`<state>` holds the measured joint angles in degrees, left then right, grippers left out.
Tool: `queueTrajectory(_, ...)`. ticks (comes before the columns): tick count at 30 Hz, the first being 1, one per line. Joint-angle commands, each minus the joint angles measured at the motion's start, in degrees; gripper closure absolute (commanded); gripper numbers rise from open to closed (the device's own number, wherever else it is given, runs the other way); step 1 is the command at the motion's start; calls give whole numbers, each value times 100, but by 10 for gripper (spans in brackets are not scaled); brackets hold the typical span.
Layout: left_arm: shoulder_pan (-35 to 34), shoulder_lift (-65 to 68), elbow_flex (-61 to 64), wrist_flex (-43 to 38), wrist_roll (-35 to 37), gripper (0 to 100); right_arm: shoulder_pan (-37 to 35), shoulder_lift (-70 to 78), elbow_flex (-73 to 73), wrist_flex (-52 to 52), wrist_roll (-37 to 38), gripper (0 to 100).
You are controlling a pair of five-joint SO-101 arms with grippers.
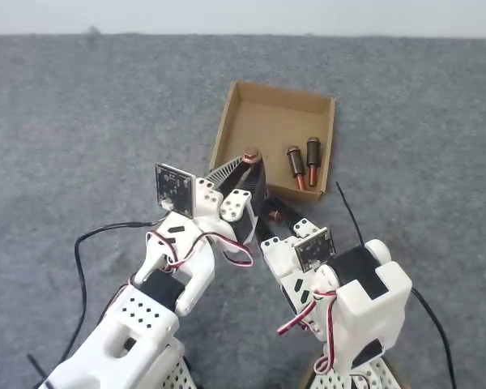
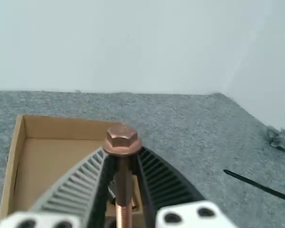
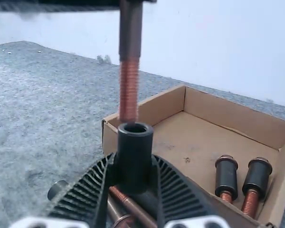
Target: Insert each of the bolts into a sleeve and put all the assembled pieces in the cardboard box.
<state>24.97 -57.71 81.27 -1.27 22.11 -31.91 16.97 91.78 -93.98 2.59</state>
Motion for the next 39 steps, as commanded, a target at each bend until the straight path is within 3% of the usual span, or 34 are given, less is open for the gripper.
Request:
queueTrajectory(1, 18, -255, -145, -229, 53, 987, -22, -286, 193, 22, 26, 991)
queueTrajectory(9, 35, 589, -690, -237, 53, 987, -22, -286, 193, 22, 26, 991)
queueTrajectory(39, -97, 237, -233, -484, 18, 987, -22, -286, 193, 22, 26, 991)
